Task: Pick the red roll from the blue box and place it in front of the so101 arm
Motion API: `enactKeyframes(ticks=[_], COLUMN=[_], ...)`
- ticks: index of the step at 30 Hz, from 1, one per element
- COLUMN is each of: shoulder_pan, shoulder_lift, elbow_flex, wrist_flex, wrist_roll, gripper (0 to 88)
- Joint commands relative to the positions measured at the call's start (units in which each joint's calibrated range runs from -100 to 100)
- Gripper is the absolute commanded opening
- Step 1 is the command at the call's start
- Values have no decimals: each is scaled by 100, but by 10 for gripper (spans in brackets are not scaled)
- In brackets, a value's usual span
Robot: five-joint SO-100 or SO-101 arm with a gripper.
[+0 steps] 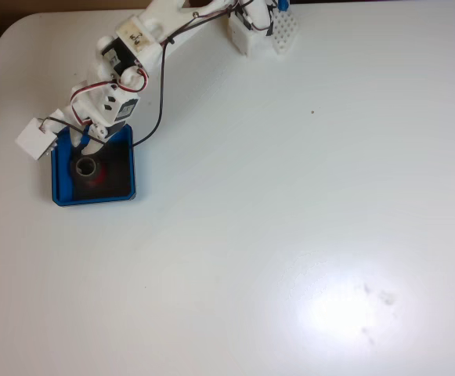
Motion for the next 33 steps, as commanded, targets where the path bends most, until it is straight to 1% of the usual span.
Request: enactKeyframes(ticks=[1,5,16,19,26,33], shoulder_pan=[50,226,255,255,362,372], shoulder_lift=[360,820,1012,1062,1221,1238], elbow_flex=[-1079,-1528,-1510,-1510,-1519,-1510], wrist_flex=[221,221,312,312,312,312], wrist_roll=[8,-28,-45,-45,-45,-1], gripper=[15,15,18,40,127,135])
